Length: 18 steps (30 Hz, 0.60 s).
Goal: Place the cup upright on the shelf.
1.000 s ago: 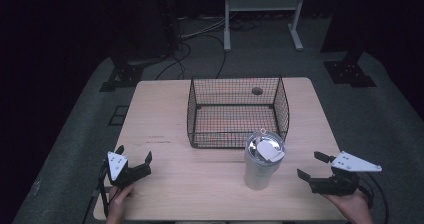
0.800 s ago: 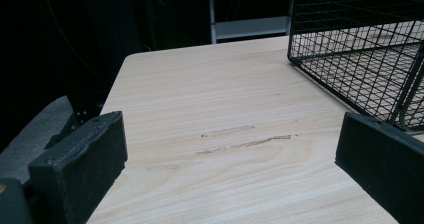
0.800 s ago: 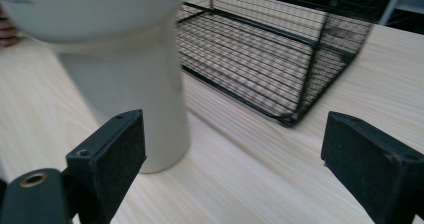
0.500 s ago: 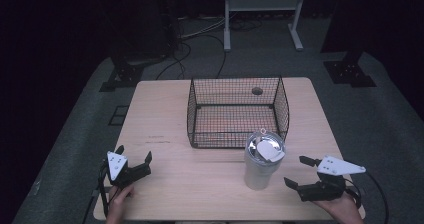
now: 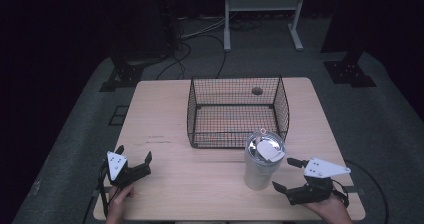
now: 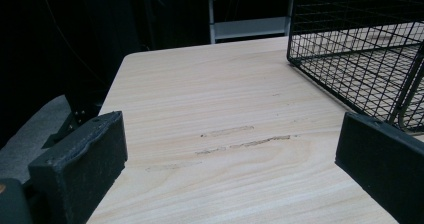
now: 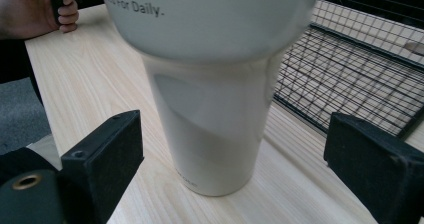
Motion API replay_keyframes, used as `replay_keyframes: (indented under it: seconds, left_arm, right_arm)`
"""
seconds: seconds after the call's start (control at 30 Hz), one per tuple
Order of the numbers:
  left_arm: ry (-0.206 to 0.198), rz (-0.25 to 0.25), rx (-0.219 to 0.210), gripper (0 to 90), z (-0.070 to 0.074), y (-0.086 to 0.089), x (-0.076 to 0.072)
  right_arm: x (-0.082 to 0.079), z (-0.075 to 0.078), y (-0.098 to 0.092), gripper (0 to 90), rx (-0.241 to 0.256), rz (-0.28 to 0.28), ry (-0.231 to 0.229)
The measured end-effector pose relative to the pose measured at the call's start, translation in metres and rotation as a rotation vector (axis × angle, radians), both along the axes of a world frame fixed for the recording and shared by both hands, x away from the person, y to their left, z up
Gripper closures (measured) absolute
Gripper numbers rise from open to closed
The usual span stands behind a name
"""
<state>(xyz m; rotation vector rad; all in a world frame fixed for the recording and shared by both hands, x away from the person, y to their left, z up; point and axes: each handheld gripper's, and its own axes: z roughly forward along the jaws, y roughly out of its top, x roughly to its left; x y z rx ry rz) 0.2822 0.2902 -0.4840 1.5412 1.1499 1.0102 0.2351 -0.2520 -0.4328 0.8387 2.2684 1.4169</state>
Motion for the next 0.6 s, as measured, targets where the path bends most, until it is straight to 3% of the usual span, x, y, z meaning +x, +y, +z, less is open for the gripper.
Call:
replay_keyframes:
  seconds: [0.6]
  left_arm:
    - [-0.001, -0.001, 0.0, 0.0, 0.0, 0.0, 0.0]
  right_arm:
    - [0.008, -0.006, 0.017, 7.7, -0.004, 0.021, -0.019]
